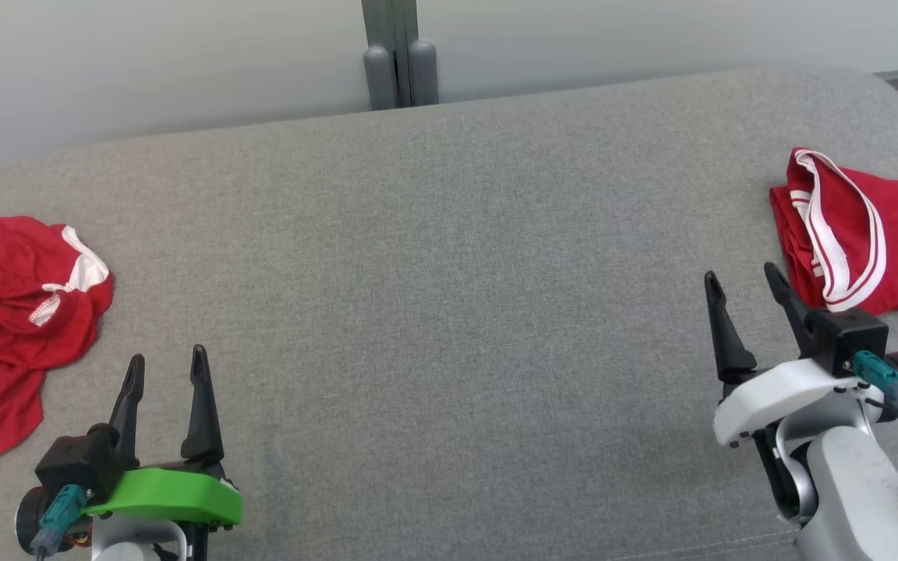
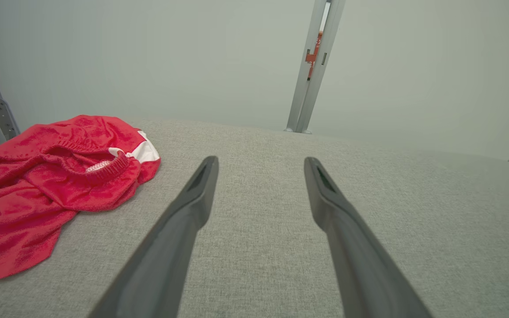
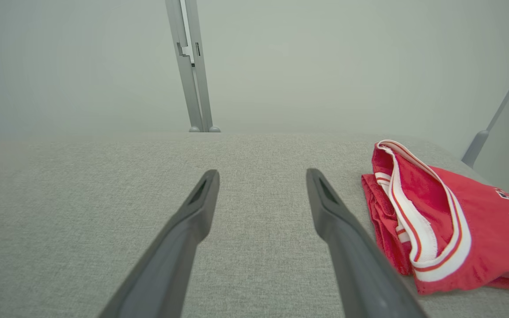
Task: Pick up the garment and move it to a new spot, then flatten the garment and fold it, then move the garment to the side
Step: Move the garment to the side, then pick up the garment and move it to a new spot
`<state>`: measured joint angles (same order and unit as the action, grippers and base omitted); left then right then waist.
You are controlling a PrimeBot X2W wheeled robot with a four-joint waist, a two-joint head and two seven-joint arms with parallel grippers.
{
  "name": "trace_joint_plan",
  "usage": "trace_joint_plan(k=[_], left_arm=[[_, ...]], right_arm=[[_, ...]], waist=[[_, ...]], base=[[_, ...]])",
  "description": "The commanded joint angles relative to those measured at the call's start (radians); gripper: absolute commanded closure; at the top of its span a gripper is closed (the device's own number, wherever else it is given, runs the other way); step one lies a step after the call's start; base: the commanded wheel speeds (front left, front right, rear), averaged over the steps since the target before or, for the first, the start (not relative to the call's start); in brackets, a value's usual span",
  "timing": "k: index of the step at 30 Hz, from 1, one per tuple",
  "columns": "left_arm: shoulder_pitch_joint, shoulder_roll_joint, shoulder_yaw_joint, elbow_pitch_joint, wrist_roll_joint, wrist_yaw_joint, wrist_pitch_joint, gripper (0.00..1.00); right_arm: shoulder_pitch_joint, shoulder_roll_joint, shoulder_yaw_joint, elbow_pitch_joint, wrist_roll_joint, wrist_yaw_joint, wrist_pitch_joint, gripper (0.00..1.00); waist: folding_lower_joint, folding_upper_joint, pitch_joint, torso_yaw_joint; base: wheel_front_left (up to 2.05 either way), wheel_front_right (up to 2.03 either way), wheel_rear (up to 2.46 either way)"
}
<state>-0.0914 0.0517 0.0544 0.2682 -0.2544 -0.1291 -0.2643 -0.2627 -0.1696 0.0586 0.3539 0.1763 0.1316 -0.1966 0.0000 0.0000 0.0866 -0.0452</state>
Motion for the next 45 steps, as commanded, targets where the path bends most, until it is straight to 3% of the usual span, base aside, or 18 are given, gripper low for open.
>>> trace_joint_plan(k=[1,11,30,38,45], left_arm=[[0.018,0.001,0.007,0.011,-0.002,0.0,0.0,0.0],[0.024,0.0,-0.019,0.046,-0.013,-0.002,0.001,0.0],[-0.001,0.0,-0.042,0.061,-0.007,-0.001,0.001,0.0],[-0.009,0.0,-0.05,0.06,-0.017,-0.001,0.001,0.0],[-0.011,0.001,-0.046,0.059,-0.012,-0.001,0.001,0.0]], right_arm=[[0.024,0.017,-0.003,-0.008,-0.006,-0.001,-0.011,0.0],[0.117,0.066,-0.037,-0.016,0.0,-0.001,-0.007,0.0],[0.136,0.07,-0.043,-0.05,-0.055,-0.001,0.034,0.0],[0.14,0.07,-0.034,-0.064,-0.045,-0.001,0.036,0.0],[0.124,0.063,-0.01,-0.063,-0.036,-0.001,0.046,0.0]], waist=[[0.0,0.0,-0.042,0.015],[0.0,0.0,-0.066,0.03],[0.0,0.0,-0.061,0.055],[0.0,0.0,-0.048,0.142],[0.0,0.0,-0.031,0.264]], base=[[0.0,0.0,0.0],[0.0,0.0,0.0],[0.0,0.0,0.0],[0.0,0.0,0.0],[0.0,0.0,0.0]])
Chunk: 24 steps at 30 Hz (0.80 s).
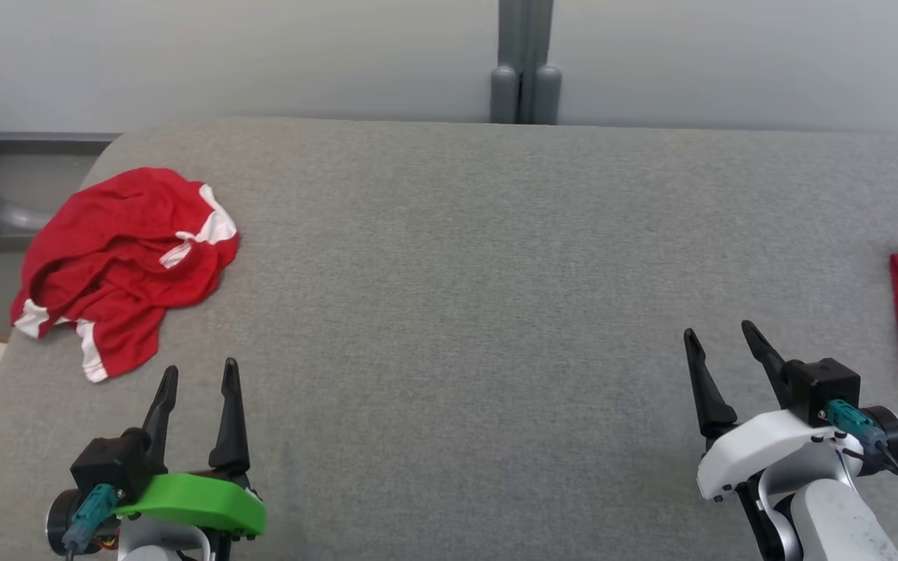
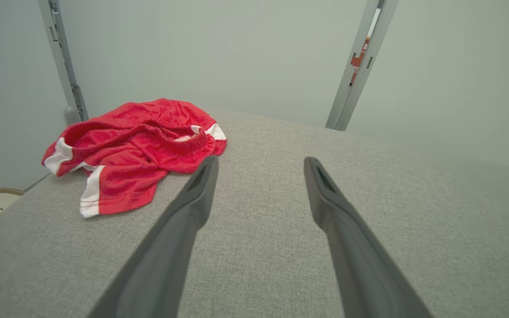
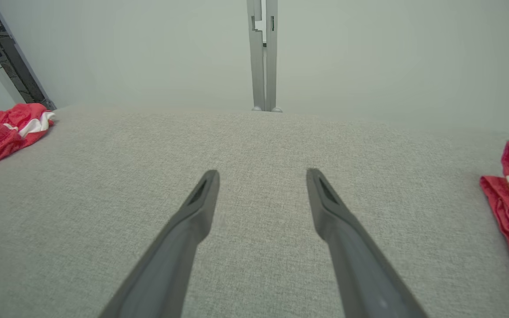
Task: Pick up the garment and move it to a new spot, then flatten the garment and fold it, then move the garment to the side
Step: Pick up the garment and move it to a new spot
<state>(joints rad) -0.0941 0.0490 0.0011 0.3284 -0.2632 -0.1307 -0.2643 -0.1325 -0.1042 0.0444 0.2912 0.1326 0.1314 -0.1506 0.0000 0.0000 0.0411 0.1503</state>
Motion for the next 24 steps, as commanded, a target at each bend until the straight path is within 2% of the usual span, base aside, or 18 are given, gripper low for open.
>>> trace_joint_plan(k=[1,8,13,24], left_arm=[[-0.008,0.003,0.006,-0.001,0.0,0.001,0.001,0.0],[0.009,0.003,0.023,-0.001,0.008,0.001,0.001,0.0],[0.025,0.003,0.042,-0.007,0.01,0.001,0.001,0.0],[0.032,0.003,0.05,-0.012,-0.007,0.002,0.001,0.0]], right_arm=[[-0.008,-0.003,0.002,-0.001,0.009,-0.001,-0.002,0.0],[-0.01,-0.001,0.019,0.01,0.02,-0.001,-0.009,0.0],[-0.011,0.002,0.033,0.015,0.024,-0.001,-0.006,0.0],[-0.022,0.007,0.047,0.02,0.025,-0.001,-0.025,0.0]], waist=[[0.0,0.0,0.015,0.086],[0.0,0.0,0.011,0.208],[0.0,0.0,0.006,0.268],[0.0,0.0,0.012,0.32]], base=[[0.0,0.0,0.0],[0.0,0.0,0.0],[0.0,0.0,0.0],[0.0,0.0,0.0]])
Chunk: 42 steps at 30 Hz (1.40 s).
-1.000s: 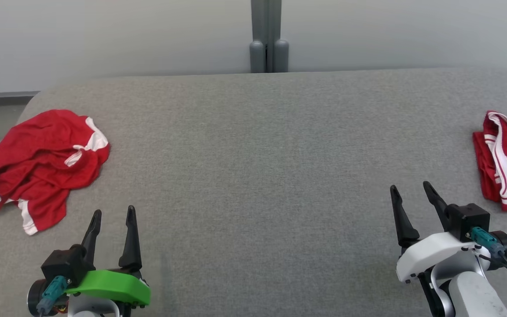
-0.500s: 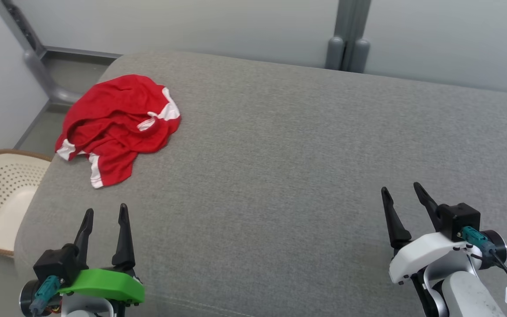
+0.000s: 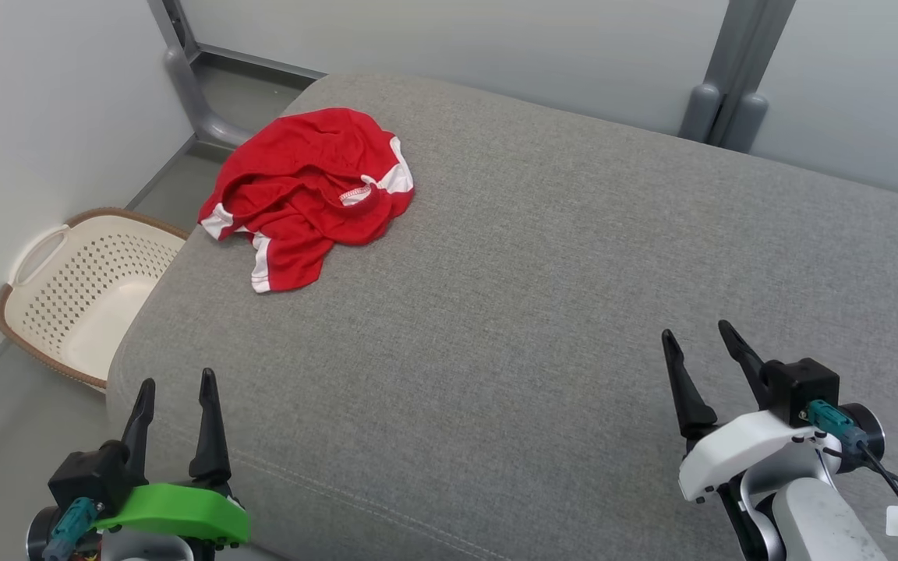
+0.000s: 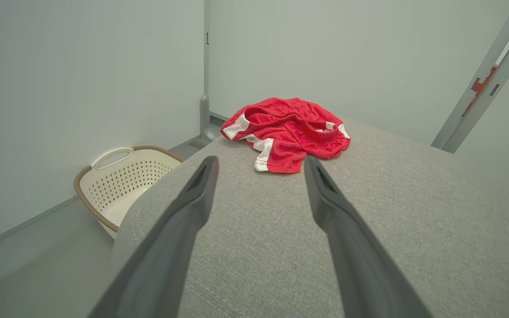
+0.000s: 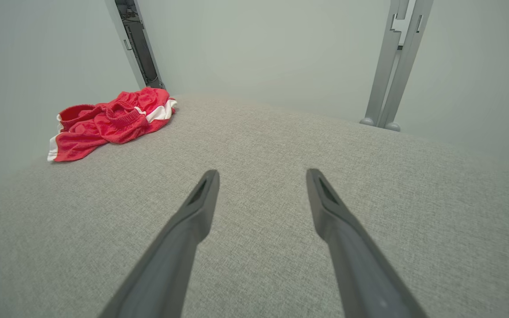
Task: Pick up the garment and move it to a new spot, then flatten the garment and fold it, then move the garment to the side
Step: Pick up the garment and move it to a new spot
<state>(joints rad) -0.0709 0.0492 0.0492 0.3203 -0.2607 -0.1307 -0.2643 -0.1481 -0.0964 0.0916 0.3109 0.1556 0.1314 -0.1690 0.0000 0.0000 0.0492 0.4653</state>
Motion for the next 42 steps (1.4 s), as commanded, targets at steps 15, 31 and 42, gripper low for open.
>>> trace_joint_plan(k=[15,31,42], left_arm=[[-0.215,0.004,0.014,0.129,-0.007,0.024,0.001,0.0],[-0.752,0.129,0.153,0.557,-0.191,0.055,0.258,0.0],[-0.883,0.213,0.201,0.674,-0.242,0.13,0.403,0.0]], right_arm=[[-0.047,-0.031,0.015,-0.05,-0.006,-0.001,0.029,0.0],[-0.182,-0.118,0.128,-0.266,-0.024,-0.001,0.14,0.0],[-0.199,-0.14,0.152,-0.348,-0.027,-0.001,0.168,0.0]], waist=[[0.0,0.0,0.105,-0.045],[0.0,0.0,0.409,-0.292],[0.0,0.0,0.526,-0.417]], base=[[0.0,0.0,0.0],[0.0,0.0,0.0],[0.0,0.0,0.0]])
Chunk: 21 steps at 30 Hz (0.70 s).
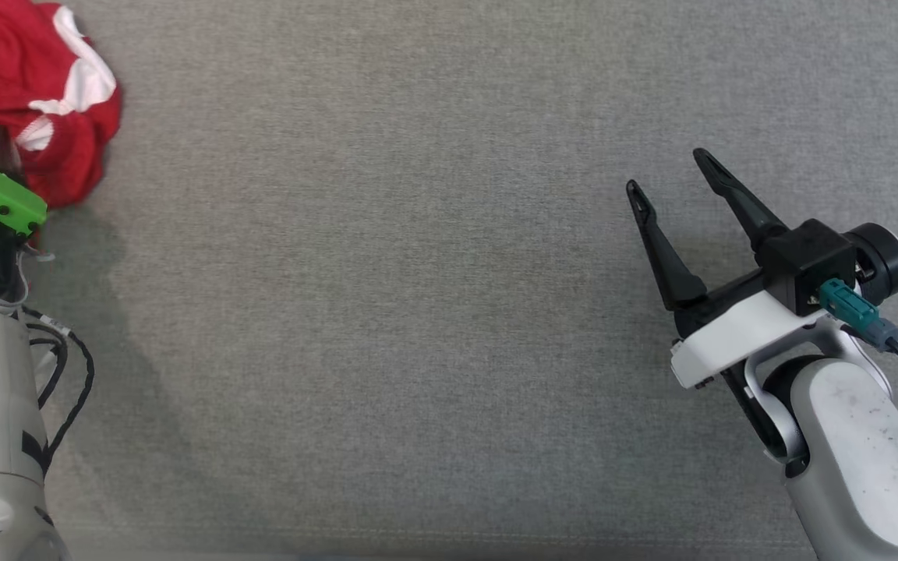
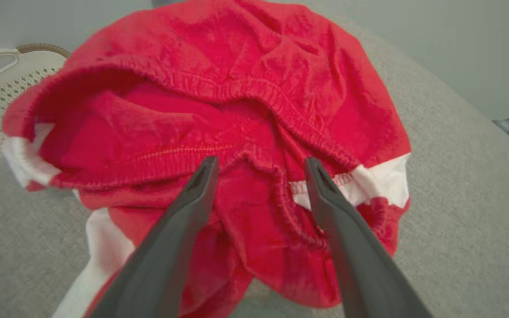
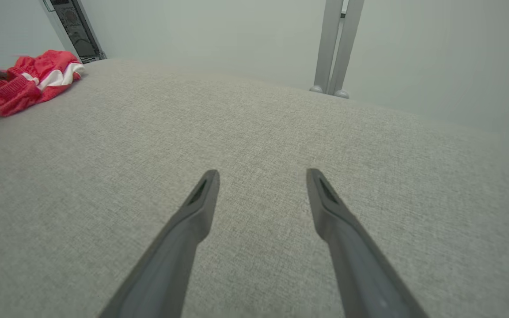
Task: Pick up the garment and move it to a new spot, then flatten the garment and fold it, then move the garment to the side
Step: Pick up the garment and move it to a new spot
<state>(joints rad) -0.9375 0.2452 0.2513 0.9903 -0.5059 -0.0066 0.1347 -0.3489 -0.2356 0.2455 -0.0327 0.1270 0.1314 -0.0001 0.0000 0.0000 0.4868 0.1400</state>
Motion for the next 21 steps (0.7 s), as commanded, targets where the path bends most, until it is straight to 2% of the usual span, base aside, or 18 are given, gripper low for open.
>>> trace_joint_plan(k=[1,6,7,8,11,13,18,21], left_arm=[[-0.017,0.017,-0.004,0.014,0.005,0.014,0.018,0.0],[-0.006,0.022,-0.031,0.066,0.025,0.051,0.1,0.0],[-0.002,0.019,-0.035,0.071,0.024,0.049,0.113,0.28],[-0.001,0.016,-0.039,0.072,0.022,0.039,0.12,0.97],[0.007,0.019,-0.05,0.067,0.023,0.02,0.128,1.0],[0.012,0.042,-0.052,0.052,0.028,0.011,0.111,1.0],[-0.002,0.089,-0.058,-0.026,0.04,-0.012,0.057,1.0],[-0.015,0.093,-0.067,-0.083,0.042,-0.031,0.035,1.0]], right_arm=[[0.006,0.003,-0.006,-0.005,0.006,-0.001,-0.005,0.0],[0.012,0.019,-0.016,-0.002,0.013,-0.001,-0.022,0.0],[0.012,0.022,-0.017,0.001,0.014,-0.001,-0.024,0.0],[0.012,0.024,-0.018,0.006,0.014,-0.001,-0.029,0.0],[0.01,0.032,-0.022,0.023,0.017,-0.001,-0.04,0.0],[0.008,0.042,-0.02,0.039,0.02,-0.001,-0.052,0.0],[0.02,0.069,-0.016,0.088,0.031,-0.001,-0.085,0.0],[0.032,0.085,-0.012,0.123,0.039,-0.001,-0.104,0.0]], waist=[[0.0,0.0,0.09,-0.097],[0.0,0.0,0.089,-0.12],[0.0,0.0,0.085,-0.121],[0.0,0.0,0.079,-0.121],[0.0,0.0,0.054,-0.118],[0.0,0.0,0.029,-0.115],[0.0,0.0,-0.063,-0.11],[0.0,0.0,-0.128,-0.111]], base=[[0.0,0.0,0.0],[0.0,0.0,0.0],[0.0,0.0,0.0],[0.0,0.0,0.0],[0.0,0.0,0.0],[0.0,0.0,0.0],[0.0,0.0,0.0],[0.0,0.0,0.0]])
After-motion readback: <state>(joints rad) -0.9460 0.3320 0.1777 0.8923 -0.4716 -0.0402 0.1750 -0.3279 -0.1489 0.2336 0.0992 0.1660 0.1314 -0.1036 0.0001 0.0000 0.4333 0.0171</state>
